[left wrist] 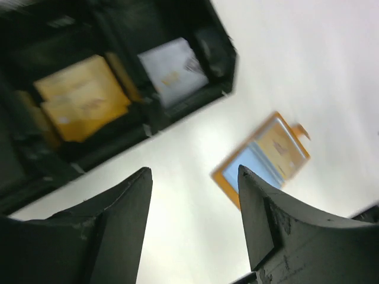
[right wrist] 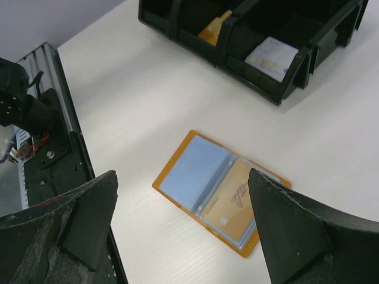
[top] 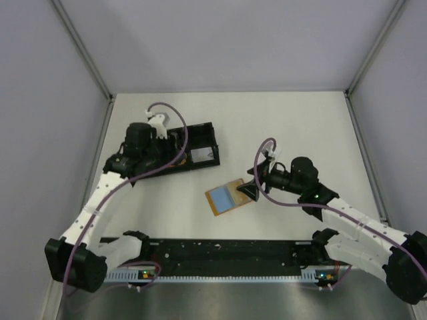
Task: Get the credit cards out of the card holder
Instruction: Remove the credit card from the card holder.
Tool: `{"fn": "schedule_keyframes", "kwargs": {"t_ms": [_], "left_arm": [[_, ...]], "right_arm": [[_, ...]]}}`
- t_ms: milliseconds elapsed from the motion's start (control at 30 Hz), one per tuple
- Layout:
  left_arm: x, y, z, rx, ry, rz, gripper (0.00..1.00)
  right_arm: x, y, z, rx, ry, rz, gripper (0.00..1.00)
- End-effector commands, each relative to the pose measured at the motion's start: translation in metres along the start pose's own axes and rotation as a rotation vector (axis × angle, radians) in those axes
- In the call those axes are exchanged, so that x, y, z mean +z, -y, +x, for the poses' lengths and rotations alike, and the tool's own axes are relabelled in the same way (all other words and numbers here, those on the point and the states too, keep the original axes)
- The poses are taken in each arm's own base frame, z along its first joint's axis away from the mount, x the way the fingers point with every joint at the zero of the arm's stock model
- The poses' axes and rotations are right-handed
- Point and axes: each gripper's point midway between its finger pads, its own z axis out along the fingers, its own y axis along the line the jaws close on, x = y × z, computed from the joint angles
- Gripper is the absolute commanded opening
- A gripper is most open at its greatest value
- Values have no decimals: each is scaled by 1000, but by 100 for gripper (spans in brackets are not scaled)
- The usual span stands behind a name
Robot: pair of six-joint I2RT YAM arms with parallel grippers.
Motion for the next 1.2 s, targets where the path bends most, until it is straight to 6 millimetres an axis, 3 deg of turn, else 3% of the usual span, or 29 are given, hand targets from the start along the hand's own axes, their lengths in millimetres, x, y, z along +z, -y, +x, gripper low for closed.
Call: {"fn": "schedule_keyframes", "kwargs": {"t_ms": [0,133,267,433,600,867,1167], "left_arm": [[15,70,15,-107,126,231,64],[25,113,60,-157,93,383,64],[36,146,87,-184,74,487,63],[55,170,98,-335,115,582,63],[79,178,111,-431,90,587,63],[100,166,138,-523,29,497,58],[110,162,160,-508,-53,438,53]], "right_arm": [[9,9,13,57,-67,45,89],[15,19,33,139,-138,86,86],[20,27,49,210,-192,128,80],[27,44,62,265,-238,214,72],[33,61,76,309,-264,286,58],[39,71,96,350,-303,302,30],[33,81,116,398,-355,359,27]]}}
